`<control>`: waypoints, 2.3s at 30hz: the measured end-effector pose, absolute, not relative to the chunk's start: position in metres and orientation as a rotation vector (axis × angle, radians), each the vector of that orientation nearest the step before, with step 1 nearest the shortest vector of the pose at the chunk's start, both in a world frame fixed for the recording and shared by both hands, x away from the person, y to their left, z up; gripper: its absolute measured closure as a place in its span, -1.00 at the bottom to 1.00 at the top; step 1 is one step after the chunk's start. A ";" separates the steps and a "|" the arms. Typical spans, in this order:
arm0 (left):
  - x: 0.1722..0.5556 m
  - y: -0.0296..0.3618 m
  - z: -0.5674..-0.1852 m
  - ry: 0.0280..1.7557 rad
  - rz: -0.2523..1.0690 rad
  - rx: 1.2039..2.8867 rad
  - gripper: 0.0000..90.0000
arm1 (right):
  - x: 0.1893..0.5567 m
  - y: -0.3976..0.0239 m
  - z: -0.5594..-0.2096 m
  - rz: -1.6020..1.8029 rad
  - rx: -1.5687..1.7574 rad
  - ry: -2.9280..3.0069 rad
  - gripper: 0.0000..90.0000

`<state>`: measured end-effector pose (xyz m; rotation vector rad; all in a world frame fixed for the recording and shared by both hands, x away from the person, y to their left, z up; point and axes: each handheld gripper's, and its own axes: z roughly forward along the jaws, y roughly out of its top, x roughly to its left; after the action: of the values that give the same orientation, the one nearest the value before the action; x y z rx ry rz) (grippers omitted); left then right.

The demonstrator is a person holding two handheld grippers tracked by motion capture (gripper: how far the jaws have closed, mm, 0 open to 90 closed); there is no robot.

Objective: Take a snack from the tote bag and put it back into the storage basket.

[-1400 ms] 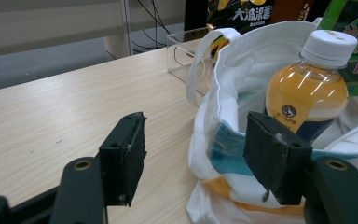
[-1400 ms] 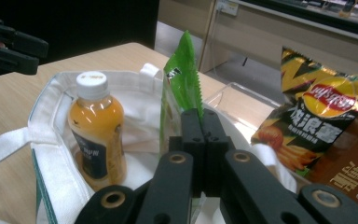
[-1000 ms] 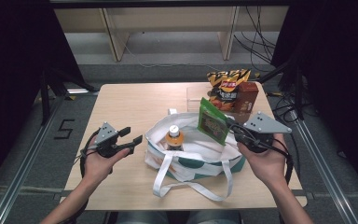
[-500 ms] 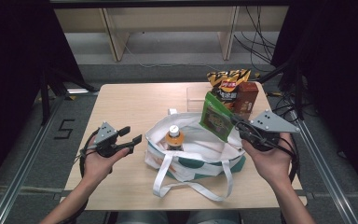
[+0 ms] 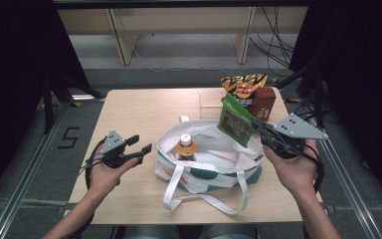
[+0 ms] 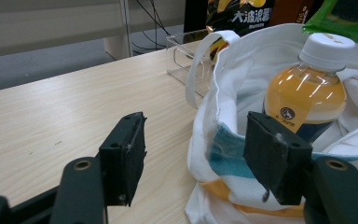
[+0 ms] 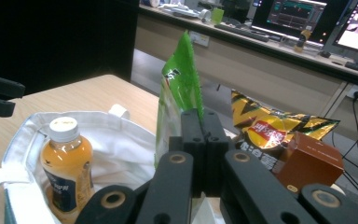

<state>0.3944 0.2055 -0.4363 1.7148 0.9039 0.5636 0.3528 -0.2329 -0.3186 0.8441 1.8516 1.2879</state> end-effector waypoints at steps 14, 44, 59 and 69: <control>0.394 0.206 -0.436 0.904 0.564 1.712 -0.15 | 0.356 -0.239 -0.312 1.285 0.856 1.822 1.00; 0.394 0.207 -0.435 0.906 0.574 1.704 -0.15 | 0.373 -0.246 -0.304 1.286 0.883 1.771 1.00; 0.394 0.208 -0.435 0.907 0.577 1.700 -0.15 | 0.386 -0.245 -0.302 1.283 0.896 1.759 1.00; 0.395 0.208 -0.434 0.908 0.575 1.701 -0.15 | 0.397 -0.244 -0.304 1.271 0.892 1.744 1.00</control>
<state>0.3947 0.2081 -0.4345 1.7005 0.9081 0.5754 0.3974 -0.2441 -0.3044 0.8915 1.7444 1.2712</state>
